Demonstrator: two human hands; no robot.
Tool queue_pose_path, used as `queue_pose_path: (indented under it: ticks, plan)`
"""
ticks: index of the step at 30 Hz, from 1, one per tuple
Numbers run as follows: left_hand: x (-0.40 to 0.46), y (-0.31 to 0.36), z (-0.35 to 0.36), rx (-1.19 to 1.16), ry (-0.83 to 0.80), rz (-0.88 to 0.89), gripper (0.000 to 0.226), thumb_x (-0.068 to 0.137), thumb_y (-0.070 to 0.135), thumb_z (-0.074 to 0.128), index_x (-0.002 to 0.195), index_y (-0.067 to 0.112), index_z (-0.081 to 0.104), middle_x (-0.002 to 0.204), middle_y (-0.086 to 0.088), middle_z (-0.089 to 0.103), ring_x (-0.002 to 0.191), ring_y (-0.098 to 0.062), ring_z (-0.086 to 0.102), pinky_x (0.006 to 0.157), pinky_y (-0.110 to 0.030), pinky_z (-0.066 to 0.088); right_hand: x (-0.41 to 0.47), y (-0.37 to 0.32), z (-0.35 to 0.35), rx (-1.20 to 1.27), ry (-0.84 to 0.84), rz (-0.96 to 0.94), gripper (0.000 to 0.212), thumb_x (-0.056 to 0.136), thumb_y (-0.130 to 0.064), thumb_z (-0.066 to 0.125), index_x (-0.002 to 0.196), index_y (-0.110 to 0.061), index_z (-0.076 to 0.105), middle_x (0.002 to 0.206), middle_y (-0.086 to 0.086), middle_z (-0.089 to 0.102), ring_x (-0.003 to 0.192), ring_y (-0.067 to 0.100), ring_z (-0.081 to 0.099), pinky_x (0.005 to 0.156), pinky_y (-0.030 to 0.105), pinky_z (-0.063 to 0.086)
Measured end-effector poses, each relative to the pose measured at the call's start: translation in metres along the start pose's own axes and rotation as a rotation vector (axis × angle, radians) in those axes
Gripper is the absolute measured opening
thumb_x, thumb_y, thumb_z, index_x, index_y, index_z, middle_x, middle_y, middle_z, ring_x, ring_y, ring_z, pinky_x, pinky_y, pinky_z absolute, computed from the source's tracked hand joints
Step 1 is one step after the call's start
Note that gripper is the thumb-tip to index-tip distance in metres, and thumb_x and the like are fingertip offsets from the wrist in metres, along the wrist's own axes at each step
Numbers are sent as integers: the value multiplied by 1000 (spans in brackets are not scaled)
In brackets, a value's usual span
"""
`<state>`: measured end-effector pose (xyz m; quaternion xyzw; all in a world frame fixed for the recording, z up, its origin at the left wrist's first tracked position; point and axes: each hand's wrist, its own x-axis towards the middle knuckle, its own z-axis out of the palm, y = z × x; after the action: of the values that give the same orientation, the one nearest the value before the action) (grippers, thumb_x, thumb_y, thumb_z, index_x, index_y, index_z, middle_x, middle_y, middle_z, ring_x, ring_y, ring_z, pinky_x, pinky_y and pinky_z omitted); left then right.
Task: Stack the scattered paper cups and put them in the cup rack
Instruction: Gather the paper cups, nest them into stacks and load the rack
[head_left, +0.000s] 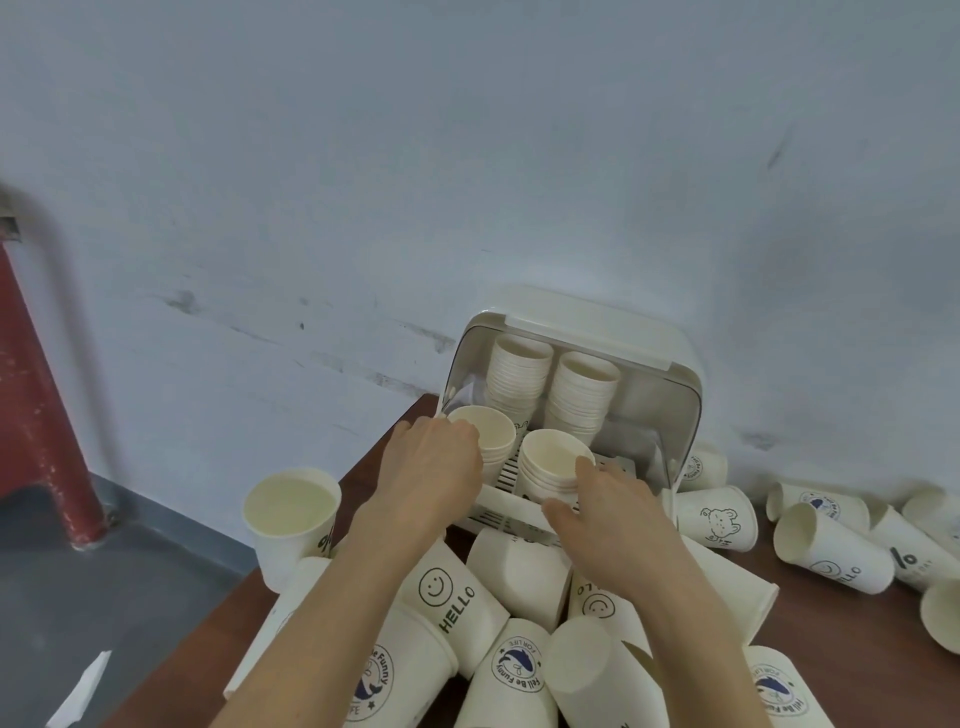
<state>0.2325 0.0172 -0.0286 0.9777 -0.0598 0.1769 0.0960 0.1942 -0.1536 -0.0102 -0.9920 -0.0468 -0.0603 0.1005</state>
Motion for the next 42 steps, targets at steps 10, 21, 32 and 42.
queue_pose_path:
  ticks: [10,21,32,42]
  plan:
    - [-13,17,-24,-211,168,24,29,95,22,42,119,18,57,104,-1,65,97,-23,57,85,-34,36,-13,0,-13,92,162,30,21,94,-34,44,98,-16,51,101,7,55,92,25,47,70,34,34]
    - [-89,46,-69,-366,159,64,35,95,26,45,128,24,55,108,1,62,100,-19,57,89,-36,43,-92,-13,-36,255,274,4,38,97,-32,45,133,-21,47,119,1,53,113,20,48,90,32,39]
    - [-144,117,-99,-505,81,126,30,95,28,46,123,25,56,100,5,58,97,-15,55,87,-35,45,-181,28,-77,208,236,109,40,98,-33,43,136,-23,44,123,-2,51,114,18,48,92,30,40]
    - [-163,164,-104,-490,-9,232,36,96,30,45,132,28,50,110,7,57,104,-15,53,93,-33,41,-226,71,-96,105,215,207,36,98,-36,42,131,-23,46,111,-2,51,106,18,50,90,32,40]
